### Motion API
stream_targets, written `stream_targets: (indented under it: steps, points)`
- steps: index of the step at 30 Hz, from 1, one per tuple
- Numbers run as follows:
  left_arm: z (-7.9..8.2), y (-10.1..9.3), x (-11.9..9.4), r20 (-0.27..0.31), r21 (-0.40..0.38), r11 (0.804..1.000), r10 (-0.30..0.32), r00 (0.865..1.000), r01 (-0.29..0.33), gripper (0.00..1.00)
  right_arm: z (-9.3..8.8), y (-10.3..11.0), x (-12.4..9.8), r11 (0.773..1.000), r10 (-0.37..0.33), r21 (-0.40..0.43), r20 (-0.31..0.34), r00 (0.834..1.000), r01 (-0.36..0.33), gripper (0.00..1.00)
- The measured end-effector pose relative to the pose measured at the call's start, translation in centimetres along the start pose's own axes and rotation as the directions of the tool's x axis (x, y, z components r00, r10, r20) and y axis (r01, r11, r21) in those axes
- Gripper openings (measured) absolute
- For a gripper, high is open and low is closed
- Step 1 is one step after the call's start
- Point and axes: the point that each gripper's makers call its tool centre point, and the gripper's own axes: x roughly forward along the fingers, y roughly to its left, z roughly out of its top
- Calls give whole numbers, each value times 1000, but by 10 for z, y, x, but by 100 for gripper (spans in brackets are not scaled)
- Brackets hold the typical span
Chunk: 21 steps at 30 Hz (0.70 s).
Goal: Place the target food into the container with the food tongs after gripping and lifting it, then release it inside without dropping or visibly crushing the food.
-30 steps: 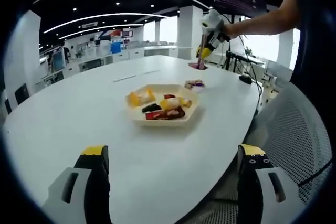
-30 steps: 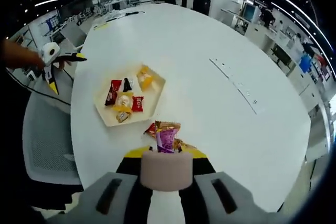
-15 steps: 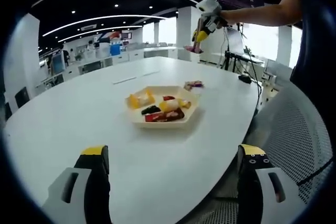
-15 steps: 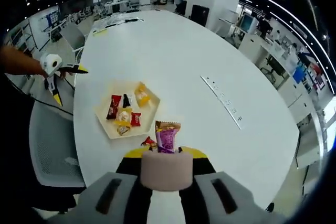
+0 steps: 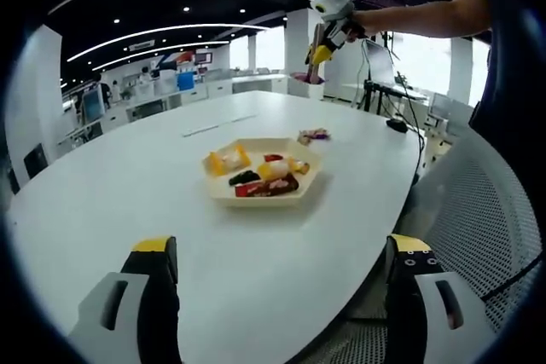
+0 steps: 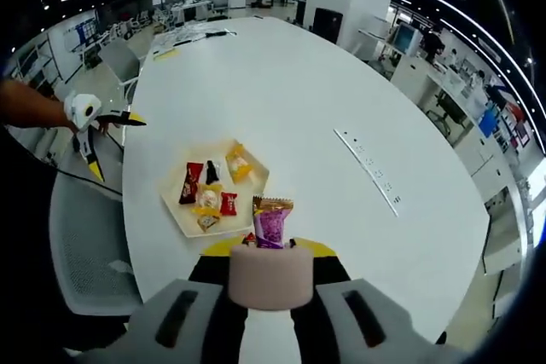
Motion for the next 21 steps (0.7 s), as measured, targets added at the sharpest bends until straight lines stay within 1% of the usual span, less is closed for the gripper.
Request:
stream_targets:
  steps: [5,8,9,14,17,21]
  points:
    - [0,1,0,4,2,1000,4,1000,-4,99,16,11,9,1000,23,8,18,1000,-23,17]
    - [1,1,0,2,3,1000,7,1000,-7,98,30,18,16,999,32,12,36,999,-33,17]
    - [1,1,0,1,3,1000,8,1000,-8,98,38,22,19,999,43,17,50,998,-44,17]
    - [0,2,0,-2,5,1000,12,1000,-12,98,59,39,36,998,65,-6,59,996,-65,17]
    - [-1,2,0,-1,4,1000,12,1000,-12,98,69,48,44,997,79,-12,62,995,-79,18]
    - [2,2,-1,9,3,1000,17,1000,-17,98,74,56,54,996,90,-23,52,995,-89,18]
